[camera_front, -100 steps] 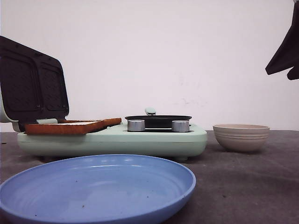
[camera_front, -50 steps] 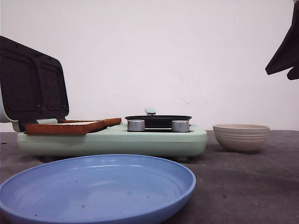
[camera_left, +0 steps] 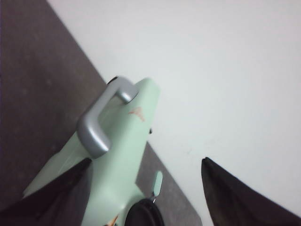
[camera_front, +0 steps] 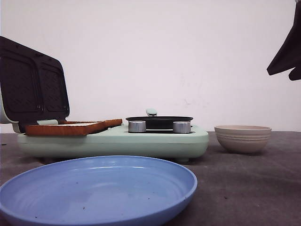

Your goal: Make breakfast with bread and shrimp

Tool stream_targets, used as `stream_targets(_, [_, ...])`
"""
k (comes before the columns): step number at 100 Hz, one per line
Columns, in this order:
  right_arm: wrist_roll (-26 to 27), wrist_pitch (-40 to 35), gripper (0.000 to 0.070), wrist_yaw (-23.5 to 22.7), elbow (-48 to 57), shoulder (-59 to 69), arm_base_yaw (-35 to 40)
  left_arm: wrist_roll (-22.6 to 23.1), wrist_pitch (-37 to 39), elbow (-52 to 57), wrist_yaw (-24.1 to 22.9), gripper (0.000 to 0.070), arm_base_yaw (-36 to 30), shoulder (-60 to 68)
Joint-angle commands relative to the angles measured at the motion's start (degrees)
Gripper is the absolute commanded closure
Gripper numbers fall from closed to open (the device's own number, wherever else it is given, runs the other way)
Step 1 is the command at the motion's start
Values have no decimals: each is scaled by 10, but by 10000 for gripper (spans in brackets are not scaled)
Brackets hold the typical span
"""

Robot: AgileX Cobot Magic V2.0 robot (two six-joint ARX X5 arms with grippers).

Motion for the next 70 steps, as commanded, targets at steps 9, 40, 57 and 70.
stream_targets(9, [-2, 12, 429, 0, 2, 2, 2, 4, 11, 12, 19, 323, 3, 60])
stream_targets(40, [-3, 12, 429, 0, 2, 2, 2, -9, 113, 15, 59, 353, 3, 174])
stream_targets(57, [-2, 10, 429, 0, 2, 2, 2, -12, 147, 27, 82, 352, 2, 224])
stream_targets(70, [-2, 10, 429, 0, 2, 2, 2, -11, 153, 53, 91, 352, 2, 258])
